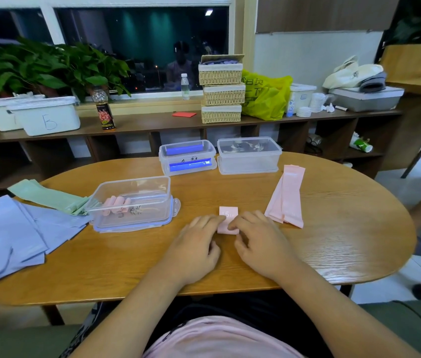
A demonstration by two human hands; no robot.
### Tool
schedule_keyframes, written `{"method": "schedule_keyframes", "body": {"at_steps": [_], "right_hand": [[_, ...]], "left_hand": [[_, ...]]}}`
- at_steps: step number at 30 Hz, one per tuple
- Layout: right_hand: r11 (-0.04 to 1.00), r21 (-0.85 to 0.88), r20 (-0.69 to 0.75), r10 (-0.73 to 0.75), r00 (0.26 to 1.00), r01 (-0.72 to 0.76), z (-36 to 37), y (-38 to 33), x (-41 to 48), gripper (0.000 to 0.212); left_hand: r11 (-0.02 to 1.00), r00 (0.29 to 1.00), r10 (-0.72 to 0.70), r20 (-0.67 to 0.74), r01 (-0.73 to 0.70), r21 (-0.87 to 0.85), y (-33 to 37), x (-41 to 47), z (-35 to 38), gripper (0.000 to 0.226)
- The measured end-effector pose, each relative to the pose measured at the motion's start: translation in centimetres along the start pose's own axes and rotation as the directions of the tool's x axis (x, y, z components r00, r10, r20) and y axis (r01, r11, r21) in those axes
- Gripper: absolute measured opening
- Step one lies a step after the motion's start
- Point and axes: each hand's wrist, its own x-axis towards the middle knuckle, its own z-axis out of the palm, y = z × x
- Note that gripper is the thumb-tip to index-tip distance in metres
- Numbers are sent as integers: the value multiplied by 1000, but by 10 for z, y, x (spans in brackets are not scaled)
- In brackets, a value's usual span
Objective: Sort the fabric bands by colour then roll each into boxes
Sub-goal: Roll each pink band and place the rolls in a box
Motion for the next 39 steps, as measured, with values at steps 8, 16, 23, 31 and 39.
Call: {"method": "schedule_keyframes", "body": {"at_steps": [8,16,23,31,39], "right_hand": [[998,-11,18,58,998,-58,2,2,3,38],[983,-15,-53,180,982,-181,3,7,3,44],[976,-8,-63,218,974,-219,1,8,4,44],[970,-2,-47,243,969,-243,0,8,4,46],[967,119,-99,237,966,-225,-4,6,3,35]], "left_hand": [[1000,999,29,-31,-28,12,-1,1,2,47],[994,998,-30,49,24,107,-6,24,11,49],[973,990,-108,88,87,216,-8,61,15,54],[962,980,-135,148,94,254,-16,90,19,50],[983,1000,-7,-24,11,184,-12,71,22,43]]}}
